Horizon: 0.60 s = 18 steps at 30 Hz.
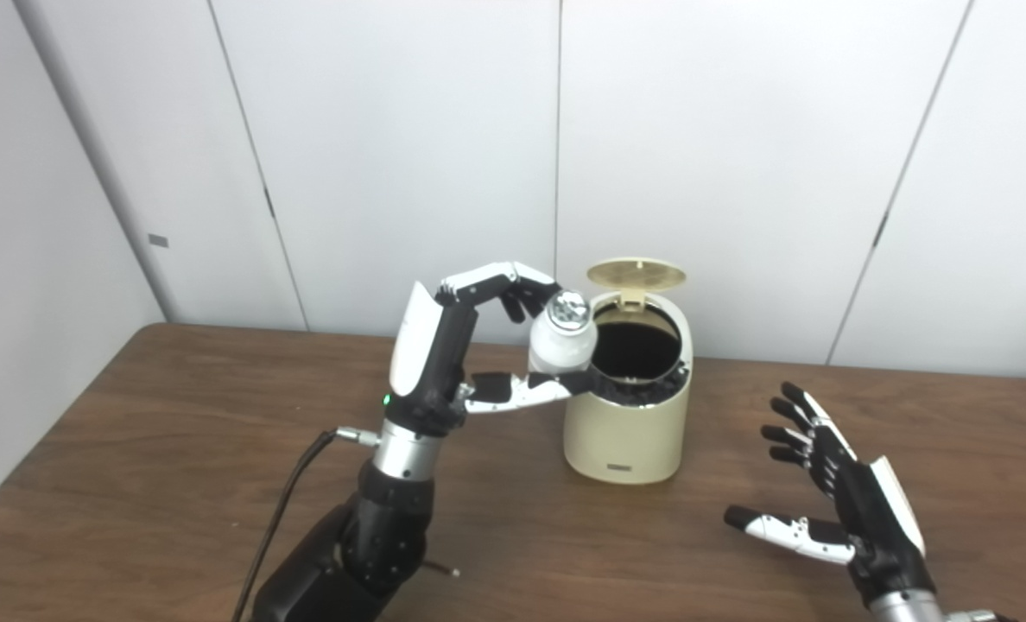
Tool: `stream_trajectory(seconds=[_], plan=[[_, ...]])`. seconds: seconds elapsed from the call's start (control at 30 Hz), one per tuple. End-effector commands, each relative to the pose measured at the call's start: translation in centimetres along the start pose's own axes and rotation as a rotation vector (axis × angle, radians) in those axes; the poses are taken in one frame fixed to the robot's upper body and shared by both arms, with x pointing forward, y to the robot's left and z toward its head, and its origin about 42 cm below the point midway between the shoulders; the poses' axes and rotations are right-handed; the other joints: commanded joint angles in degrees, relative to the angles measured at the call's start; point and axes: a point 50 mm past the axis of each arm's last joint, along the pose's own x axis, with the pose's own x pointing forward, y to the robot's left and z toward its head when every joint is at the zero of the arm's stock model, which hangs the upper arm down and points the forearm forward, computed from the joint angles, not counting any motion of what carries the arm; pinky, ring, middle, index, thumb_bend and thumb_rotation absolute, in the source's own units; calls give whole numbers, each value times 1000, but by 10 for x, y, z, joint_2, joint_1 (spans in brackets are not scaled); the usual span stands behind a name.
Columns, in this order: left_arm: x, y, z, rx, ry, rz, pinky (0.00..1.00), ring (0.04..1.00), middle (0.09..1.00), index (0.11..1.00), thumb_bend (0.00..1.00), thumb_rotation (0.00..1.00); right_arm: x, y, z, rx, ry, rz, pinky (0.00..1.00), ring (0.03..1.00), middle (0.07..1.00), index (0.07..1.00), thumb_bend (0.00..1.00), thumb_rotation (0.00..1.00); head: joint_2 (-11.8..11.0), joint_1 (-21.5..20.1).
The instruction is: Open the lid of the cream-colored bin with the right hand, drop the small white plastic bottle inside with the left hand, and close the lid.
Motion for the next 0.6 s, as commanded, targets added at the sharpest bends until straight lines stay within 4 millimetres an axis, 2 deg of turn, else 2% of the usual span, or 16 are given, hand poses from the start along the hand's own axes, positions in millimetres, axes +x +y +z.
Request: stream_trajectory(seconds=[0.0, 0.23, 0.57], plan=[[29, 5, 2, 27, -114, 39, 330, 432, 537, 476, 474, 0, 13, 0, 16, -4, -101, -19, 769, 816, 899, 921, 775, 241, -2, -3], [51, -5, -4, 56, -201, 0, 315, 429, 538, 487, 473, 0, 15, 6, 13, -10, -98, -21, 755, 818, 901, 920, 758, 230, -11, -24], [75, -10, -12, 93, -270, -25, 327, 445, 530, 477, 475, 0, 16, 9, 8, -22, -100, -20, 754, 820, 903, 919, 774, 304, -16, -30]])
